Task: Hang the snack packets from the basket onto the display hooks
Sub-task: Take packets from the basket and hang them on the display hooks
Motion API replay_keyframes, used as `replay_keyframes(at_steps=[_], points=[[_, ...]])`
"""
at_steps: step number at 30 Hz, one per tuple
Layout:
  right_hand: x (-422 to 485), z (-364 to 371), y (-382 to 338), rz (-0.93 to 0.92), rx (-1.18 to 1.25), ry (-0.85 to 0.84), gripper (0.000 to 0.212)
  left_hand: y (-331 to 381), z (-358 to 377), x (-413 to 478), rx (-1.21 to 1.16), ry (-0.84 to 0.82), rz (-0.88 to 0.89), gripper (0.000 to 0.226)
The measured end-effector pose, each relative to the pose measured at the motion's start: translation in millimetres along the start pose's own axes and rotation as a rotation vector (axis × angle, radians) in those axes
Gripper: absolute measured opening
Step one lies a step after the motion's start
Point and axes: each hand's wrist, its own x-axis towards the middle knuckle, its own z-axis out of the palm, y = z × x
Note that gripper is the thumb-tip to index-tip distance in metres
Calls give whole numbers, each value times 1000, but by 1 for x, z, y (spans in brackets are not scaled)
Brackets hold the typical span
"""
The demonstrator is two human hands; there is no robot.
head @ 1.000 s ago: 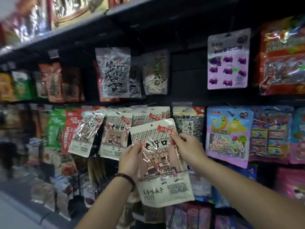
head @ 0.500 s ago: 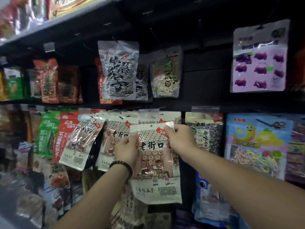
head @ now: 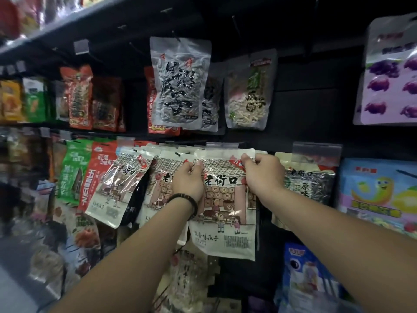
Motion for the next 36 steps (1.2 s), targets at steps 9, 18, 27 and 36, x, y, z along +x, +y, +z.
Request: replay_keyframes(at_steps=[9, 18, 27, 36], points=[[-4, -3, 2, 15, -31, 33, 48, -5, 5, 7, 55, 9, -25, 33], [5, -9, 8, 23, -148, 8, 51, 3, 12, 20, 247, 31, -78, 42], [-4, -50, 10, -120, -486, -132, 34, 7, 23, 12, 308, 157, -28, 41], [-100, -153, 38, -151, -643, -565, 37, 9, 10, -90, 820, 79, 175, 31]])
